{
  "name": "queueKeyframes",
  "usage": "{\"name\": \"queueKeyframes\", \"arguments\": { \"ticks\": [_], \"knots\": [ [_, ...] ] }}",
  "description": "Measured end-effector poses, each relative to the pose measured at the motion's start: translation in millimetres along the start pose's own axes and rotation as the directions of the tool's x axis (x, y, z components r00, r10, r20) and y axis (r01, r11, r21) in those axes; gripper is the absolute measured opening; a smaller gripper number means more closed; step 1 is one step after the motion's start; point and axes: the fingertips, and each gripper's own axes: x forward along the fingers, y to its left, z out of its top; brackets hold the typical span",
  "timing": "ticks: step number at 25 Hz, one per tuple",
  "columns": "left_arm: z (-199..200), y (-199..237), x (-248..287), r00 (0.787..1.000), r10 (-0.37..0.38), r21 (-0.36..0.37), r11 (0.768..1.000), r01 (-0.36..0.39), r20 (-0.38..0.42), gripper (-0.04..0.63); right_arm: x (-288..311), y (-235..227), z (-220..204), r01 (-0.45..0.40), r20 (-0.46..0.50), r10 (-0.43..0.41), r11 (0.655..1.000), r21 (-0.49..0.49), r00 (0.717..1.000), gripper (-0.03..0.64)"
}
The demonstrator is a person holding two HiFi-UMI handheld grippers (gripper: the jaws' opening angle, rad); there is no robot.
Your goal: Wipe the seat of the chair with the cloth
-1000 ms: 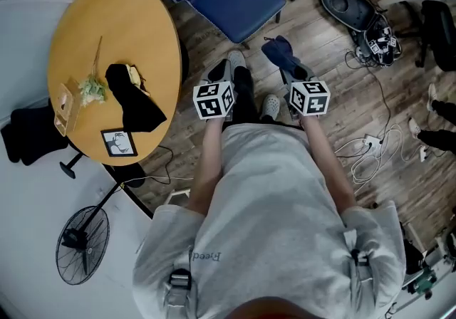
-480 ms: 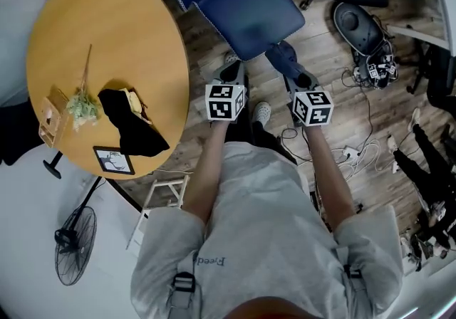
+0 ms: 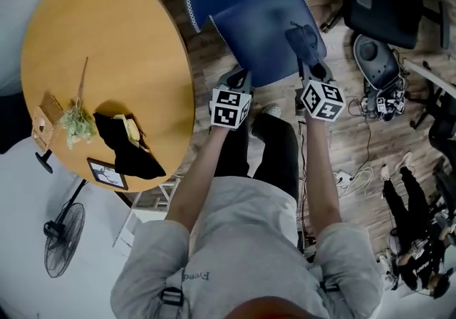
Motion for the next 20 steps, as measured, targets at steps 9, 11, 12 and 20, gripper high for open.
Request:
{"name": "queueKeyframes", "arguments": {
  "ticks": [9,11,12,20],
  "knots": [
    [-28.0,51.5,90.6,0.996,0.087,-0.091,0.992,-0.09,-0.036,0.028,96.4,-58.2,20.2,-0.041,0.004,0.042,0.996,-0.074,0.999,0.067],
    [-33.9,59.2,108.5,0.993,0.108,-0.117,0.987,-0.112,-0.04,0.028,116.2,-70.8,24.0,-0.059,-0.004,0.059,0.995,-0.086,0.998,0.067],
    [-38.3,62.3,117.1,0.992,0.118,-0.127,0.984,-0.123,-0.045,0.028,125.7,-76.6,25.6,-0.072,-0.007,0.072,0.994,-0.081,0.997,0.067],
    [-76.2,87.3,170.8,0.979,0.185,-0.202,0.959,-0.199,-0.088,0.028,194.5,-99.3,37.3,-0.126,-0.095,0.104,0.957,-0.263,0.99,0.067]
  ]
}}
